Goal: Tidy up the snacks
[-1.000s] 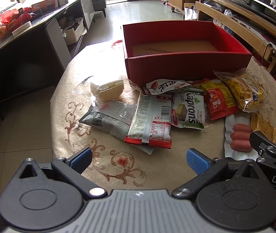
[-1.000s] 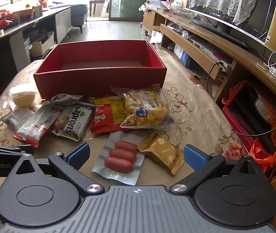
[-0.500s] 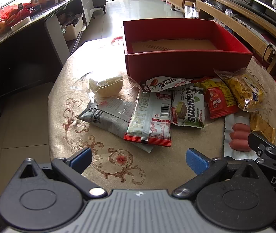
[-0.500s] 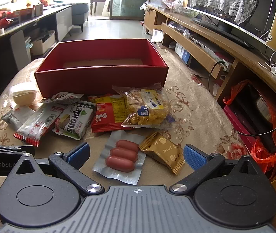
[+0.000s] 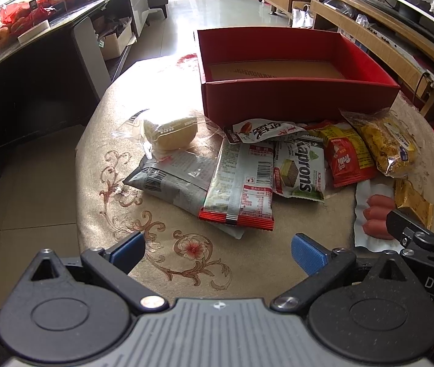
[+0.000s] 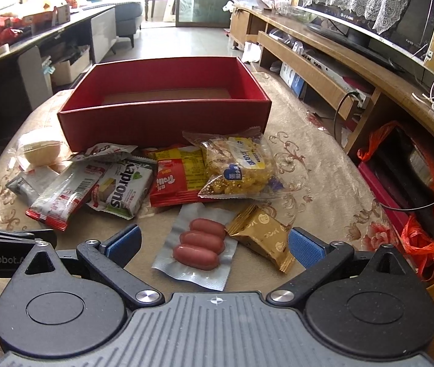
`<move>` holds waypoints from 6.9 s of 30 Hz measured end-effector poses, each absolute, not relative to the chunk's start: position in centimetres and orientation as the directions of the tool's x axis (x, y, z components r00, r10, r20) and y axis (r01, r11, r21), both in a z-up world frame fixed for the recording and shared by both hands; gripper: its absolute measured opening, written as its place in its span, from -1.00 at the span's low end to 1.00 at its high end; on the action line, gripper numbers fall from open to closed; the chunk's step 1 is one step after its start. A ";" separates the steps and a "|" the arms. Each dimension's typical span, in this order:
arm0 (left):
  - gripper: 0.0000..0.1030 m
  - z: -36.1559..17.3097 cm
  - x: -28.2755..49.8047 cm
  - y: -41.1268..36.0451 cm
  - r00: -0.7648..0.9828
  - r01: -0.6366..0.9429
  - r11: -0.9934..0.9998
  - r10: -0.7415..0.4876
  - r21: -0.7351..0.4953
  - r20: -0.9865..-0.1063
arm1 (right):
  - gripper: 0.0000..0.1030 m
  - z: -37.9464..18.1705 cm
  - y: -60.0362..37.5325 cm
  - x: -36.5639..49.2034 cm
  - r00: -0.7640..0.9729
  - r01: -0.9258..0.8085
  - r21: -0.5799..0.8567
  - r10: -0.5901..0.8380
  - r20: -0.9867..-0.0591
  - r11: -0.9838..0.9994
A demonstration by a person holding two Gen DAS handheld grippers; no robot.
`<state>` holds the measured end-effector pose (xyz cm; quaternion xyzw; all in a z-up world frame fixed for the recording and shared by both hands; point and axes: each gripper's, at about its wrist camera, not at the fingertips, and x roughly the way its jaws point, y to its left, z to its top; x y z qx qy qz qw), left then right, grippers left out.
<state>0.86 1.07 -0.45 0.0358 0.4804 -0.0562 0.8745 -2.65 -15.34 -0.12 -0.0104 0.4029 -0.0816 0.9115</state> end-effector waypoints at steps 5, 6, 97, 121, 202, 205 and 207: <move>0.92 -0.2 1.5 2.1 0.540 0.124 0.992 -0.061 0.008 -0.839 | 0.98 0.2 -15.1 -1.7 0.657 0.130 -0.064 -0.134 -0.742 0.989; 0.91 -0.2 1.7 2.4 0.539 0.119 0.993 -0.057 0.008 -0.841 | 0.97 0.3 -15.1 -1.4 0.656 0.129 -0.057 -0.128 -0.744 0.990; 0.50 -3.1 5.6 -4.1 0.306 0.243 0.963 -0.193 -0.119 -0.932 | 0.55 -2.8 -20.6 9.3 0.445 0.019 -0.033 -0.038 -0.895 0.999; 0.28 -4.6 -0.8 -4.7 0.321 0.330 0.944 -0.101 0.011 -0.942 | 0.53 0.1 -22.8 5.5 0.502 0.000 0.110 0.095 -0.860 0.994; -0.19 5.3 14.4 -2.7 0.590 0.179 0.973 -0.225 -0.147 -0.776 | 0.53 4.1 -18.7 12.8 0.607 0.044 0.134 0.080 -0.791 0.990; -0.19 5.3 16.1 -2.9 0.599 0.170 0.975 -0.215 -0.139 -0.771 | 0.53 4.0 -18.7 14.3 0.611 0.044 0.132 0.078 -0.788 0.990; -0.19 5.1 17.1 -3.3 0.604 0.167 0.978 -0.202 -0.125 -0.771 | 0.53 3.9 -18.6 15.3 0.613 0.042 0.128 0.076 -0.787 0.991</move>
